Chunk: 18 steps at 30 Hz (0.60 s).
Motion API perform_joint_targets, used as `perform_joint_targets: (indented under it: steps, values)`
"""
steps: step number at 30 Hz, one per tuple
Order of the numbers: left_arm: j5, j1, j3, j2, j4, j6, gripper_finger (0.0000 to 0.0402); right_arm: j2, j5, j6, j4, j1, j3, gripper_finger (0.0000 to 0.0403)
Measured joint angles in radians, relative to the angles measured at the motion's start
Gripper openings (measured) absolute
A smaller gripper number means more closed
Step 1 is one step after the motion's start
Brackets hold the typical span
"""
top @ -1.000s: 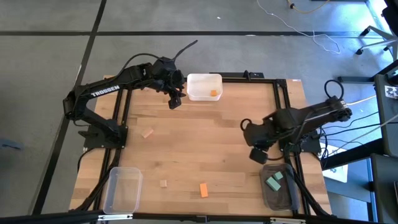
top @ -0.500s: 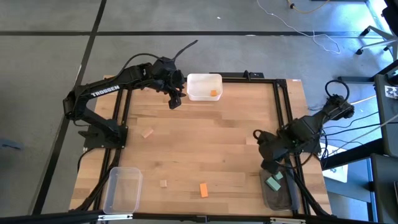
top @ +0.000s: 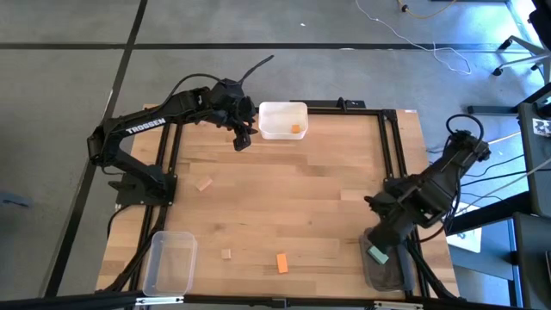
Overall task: Sort & place blocks by color
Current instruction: Put the light blue block into the black bin
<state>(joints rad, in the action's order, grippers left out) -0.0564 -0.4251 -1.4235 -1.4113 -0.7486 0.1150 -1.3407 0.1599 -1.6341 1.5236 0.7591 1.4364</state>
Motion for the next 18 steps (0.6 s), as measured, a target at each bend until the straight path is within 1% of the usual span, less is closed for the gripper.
perform_joint_targets:
  steps: [4,8,12,18]
  values:
    - [0.000,0.000,0.000,0.000,0.006,-0.007,0.0174,0.000,-0.005,-0.123,-0.009,0.042,-0.002,0.0000]
    - [-0.001,0.003,0.000,0.000,0.043,-0.064,0.0174,0.000,-0.007,-0.236,-0.053,0.082,-0.035,0.0000]
    - [0.000,0.003,0.000,0.000,0.057,-0.055,0.0174,-0.001,-0.007,-0.277,-0.129,0.104,-0.093,0.0000]
    - [0.000,0.003,0.000,0.000,0.056,-0.053,0.0174,-0.001,-0.009,-0.298,-0.170,0.106,-0.160,0.0000]
